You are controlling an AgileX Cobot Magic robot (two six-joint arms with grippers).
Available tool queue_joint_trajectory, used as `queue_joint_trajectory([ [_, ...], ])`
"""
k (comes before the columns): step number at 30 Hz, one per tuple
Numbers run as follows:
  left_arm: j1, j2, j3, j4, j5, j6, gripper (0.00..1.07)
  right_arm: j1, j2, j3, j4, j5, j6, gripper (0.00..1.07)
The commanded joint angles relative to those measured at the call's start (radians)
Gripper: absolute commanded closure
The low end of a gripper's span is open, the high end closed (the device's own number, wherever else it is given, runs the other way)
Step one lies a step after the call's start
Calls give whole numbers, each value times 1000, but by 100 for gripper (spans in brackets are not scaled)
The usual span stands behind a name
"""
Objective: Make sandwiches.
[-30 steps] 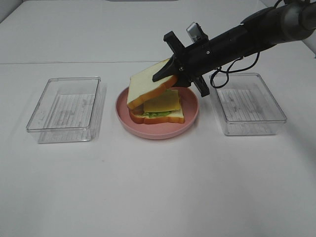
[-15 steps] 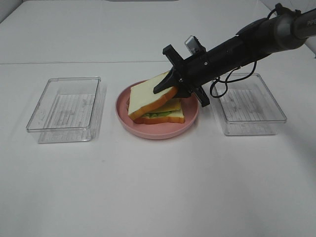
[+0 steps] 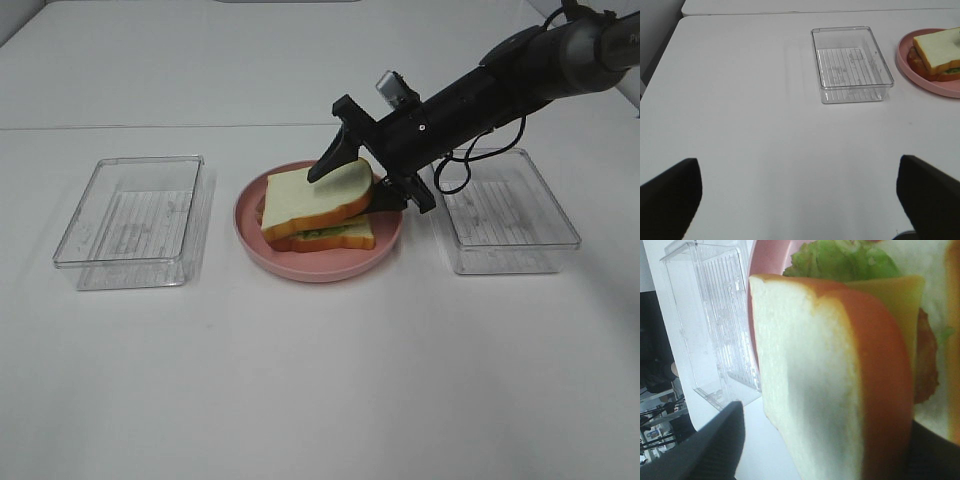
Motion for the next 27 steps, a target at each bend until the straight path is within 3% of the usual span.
queue_joint_trajectory([
  [1, 1, -17, 2, -3, -4, -4, 9, -2, -15, -7, -18, 5, 6, 39],
  [4, 1, -17, 2, -3, -4, -4, 9, -3, -25, -9, -53, 1, 15, 39],
  [6, 1, -17, 2, -3, -4, -4, 9, -3, -32, -43, -180, 2, 79, 39],
  [9, 1, -17, 2, -3, -4, -4, 9, -3, -33, -56, -212, 4, 98, 39],
  [10, 1, -17, 2, -3, -4, -4, 9, -3, -40, -81, -297, 12, 143, 39],
  [11, 1, -17, 2, -3, -4, -4, 9, -3, -40, -81, -297, 12, 143, 39],
  [16, 1, -17, 2, -3, -4, -4, 9, -3, -83, -132, -533, 68, 258, 39],
  [20, 1, -17, 2, -3, -4, -4, 9, -3, -104, -160, -564, 97, 285, 38],
  [21, 1, -17, 2, -3, -4, -4, 9, -1, -115, -183, -565, 113, 298, 33],
  [24, 1, -17, 2, -3, -4, -4, 9, -1, -121, -194, -566, 125, 298, 29],
  [26, 1, -17, 2, -3, -4, -4, 9, -1, -139, -270, -631, 185, 304, 13],
  [27, 1, -17, 2, -3, -4, -4, 9, -1, -139, -270, -631, 185, 304, 13],
])
